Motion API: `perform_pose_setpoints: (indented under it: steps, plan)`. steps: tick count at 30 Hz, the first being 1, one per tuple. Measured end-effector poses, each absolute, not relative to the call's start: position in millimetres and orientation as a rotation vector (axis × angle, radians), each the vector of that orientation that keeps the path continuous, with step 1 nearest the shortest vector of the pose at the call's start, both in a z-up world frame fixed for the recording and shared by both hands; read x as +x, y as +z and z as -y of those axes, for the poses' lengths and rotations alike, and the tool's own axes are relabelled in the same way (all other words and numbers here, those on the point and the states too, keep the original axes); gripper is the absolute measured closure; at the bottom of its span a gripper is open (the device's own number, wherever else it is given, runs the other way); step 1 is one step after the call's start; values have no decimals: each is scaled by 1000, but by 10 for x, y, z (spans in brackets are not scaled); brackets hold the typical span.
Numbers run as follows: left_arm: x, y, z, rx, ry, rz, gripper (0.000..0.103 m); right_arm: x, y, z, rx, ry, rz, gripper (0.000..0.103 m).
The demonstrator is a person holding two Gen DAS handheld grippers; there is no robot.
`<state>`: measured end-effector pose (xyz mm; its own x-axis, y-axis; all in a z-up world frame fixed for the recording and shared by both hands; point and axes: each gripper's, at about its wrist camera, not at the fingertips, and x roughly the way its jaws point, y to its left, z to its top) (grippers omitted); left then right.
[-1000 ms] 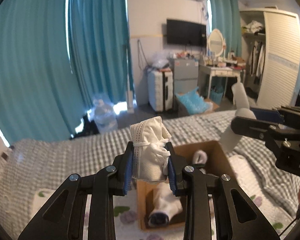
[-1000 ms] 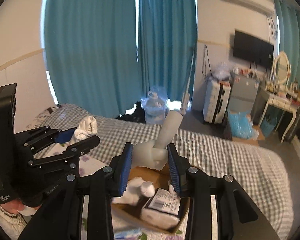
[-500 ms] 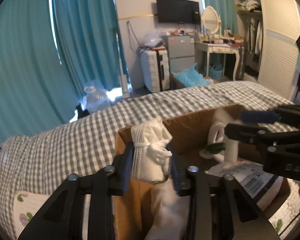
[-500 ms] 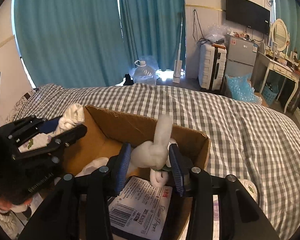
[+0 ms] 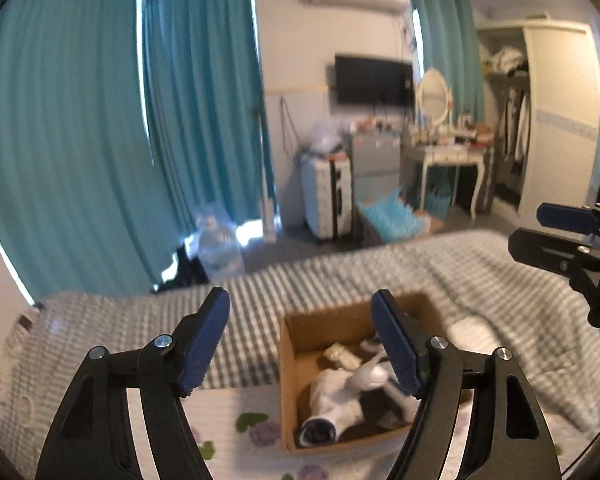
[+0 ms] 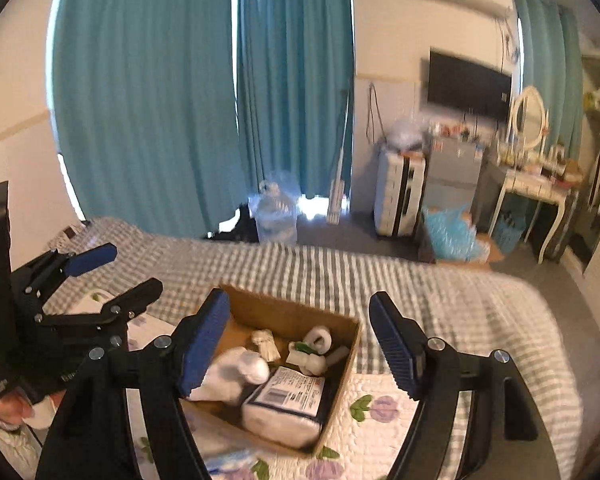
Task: Organize soft objects
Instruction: 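Lower the glove and cloth bundle into the box and open both tools, then grasp the blue-and-white tissue pack on the bed with the right tool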
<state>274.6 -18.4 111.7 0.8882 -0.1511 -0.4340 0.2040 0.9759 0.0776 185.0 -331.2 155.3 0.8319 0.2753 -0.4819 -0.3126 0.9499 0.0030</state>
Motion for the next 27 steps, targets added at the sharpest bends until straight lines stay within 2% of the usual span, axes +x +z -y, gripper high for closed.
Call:
perform_pose_setpoints:
  steps: [2,4,6,10,13,17,22,27]
  plan:
    - [2429,1436,103,114,-186,-375,18,1529,1862,3314,-91,321,-447,22]
    - [2183,1671,18,103,-192,-321,16,1195,2151,3323,-96,321,-396,18]
    - [1905,1889,-50,94,-205,-284,15,875,2404,3322,-91,341,-358,8]
    - [1426,2084,-184,80,-240,-251,12,351,2589,3286,-102,343,-297,2]
    - [1219,2041,-239,84,-227,-237,12,18,2540,3248,-93,363,-270,1]
    - [1073,1725,-273,92,-187,-271,12,-197,2302,3218,-81,393,-273,1]
    - [1087,1135,-253,141,-113,-312,12,-280,1729,3082,-101,400,-280,1]
    - [1385,381,-326,129,-69,-432,12,127,881,2865,-139,419,-456,1]
